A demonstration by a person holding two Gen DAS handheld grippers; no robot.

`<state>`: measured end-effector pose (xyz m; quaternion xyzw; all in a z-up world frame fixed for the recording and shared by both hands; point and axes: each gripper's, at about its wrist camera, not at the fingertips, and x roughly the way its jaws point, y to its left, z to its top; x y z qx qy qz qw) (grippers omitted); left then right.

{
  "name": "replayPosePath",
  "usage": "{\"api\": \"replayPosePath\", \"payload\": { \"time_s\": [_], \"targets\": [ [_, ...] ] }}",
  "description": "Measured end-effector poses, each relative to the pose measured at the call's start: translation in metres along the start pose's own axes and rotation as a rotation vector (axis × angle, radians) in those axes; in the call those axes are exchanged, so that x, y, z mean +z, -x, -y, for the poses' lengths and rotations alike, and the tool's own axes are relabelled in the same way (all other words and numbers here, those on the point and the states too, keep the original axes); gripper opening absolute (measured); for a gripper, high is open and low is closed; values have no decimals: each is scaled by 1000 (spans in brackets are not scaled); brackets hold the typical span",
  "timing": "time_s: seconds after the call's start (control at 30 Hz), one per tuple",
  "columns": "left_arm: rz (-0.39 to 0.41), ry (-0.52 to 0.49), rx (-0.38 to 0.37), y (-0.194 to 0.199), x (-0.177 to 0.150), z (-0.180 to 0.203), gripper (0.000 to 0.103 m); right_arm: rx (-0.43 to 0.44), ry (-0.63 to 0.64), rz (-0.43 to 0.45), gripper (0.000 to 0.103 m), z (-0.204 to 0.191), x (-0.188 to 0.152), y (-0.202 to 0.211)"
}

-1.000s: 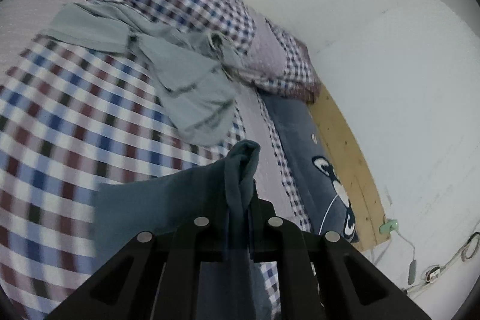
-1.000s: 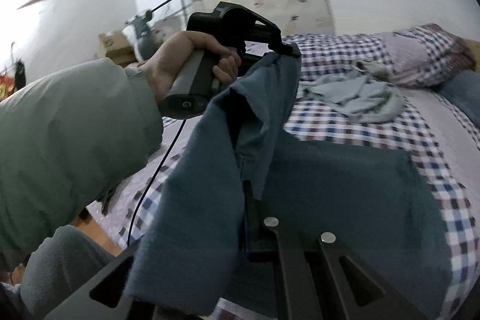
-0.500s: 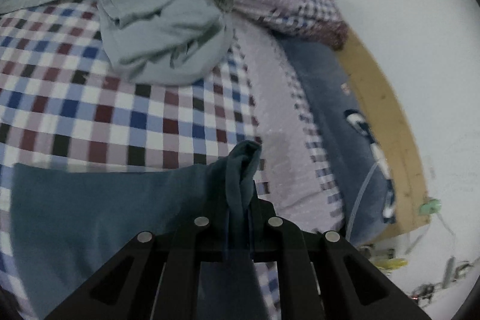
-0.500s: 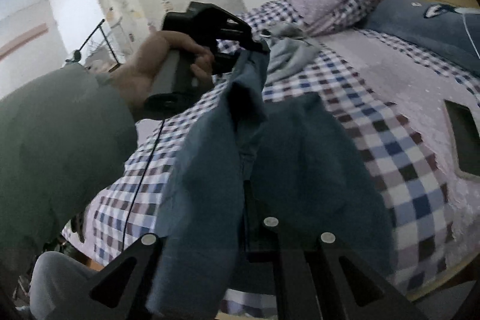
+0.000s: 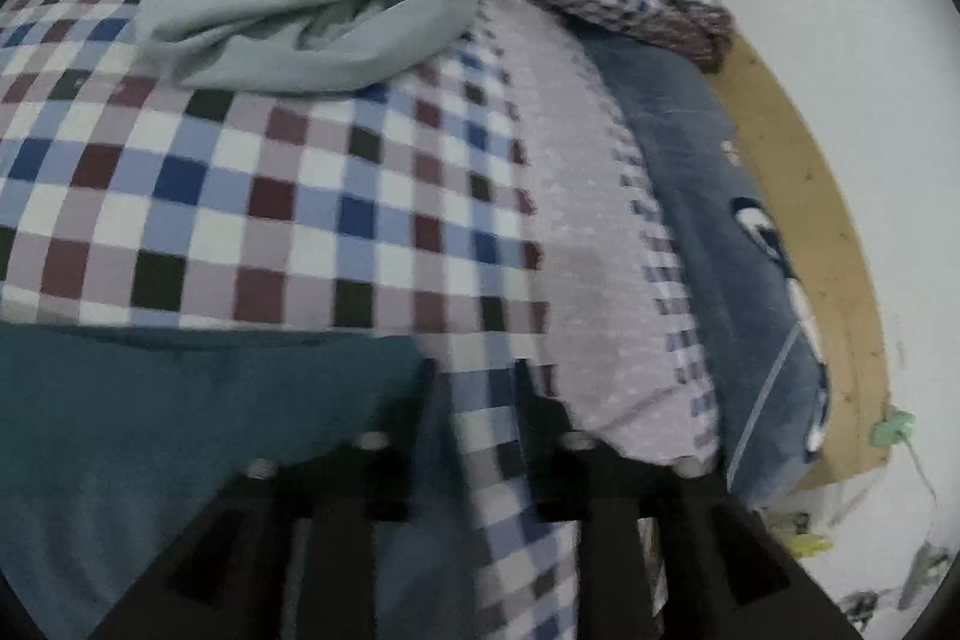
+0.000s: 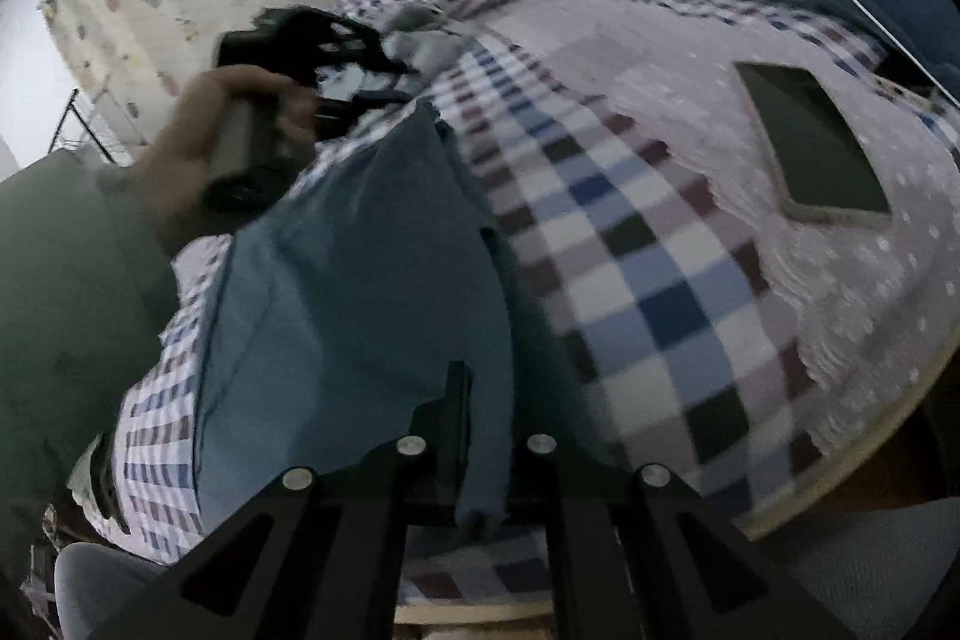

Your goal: Fold clothes

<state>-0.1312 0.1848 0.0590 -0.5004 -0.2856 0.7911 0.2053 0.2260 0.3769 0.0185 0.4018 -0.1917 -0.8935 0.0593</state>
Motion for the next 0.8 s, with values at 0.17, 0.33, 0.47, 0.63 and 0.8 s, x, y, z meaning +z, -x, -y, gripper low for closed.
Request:
{"api": "replayPosePath", "payload": {
  "time_s": [0.17,0.33,0.47,0.63,0.8],
  "targets": [
    [119,-75,-53,61,16,-5,76,-99,-58,22,9,24,4,12],
    [250,-113,7,139,28,-56,81,-66,-65,65,20,34,29,21],
    [276,-112,95,176,27,-110,82,51,-19,93,42,31,62,14],
    [276,-77,115,189,8,-165,82,166,78,88,53,14,117,-13],
    [198,-102,82,166,-11,-186,82,271,78,13,54,2,170,-72]
  ]
}}
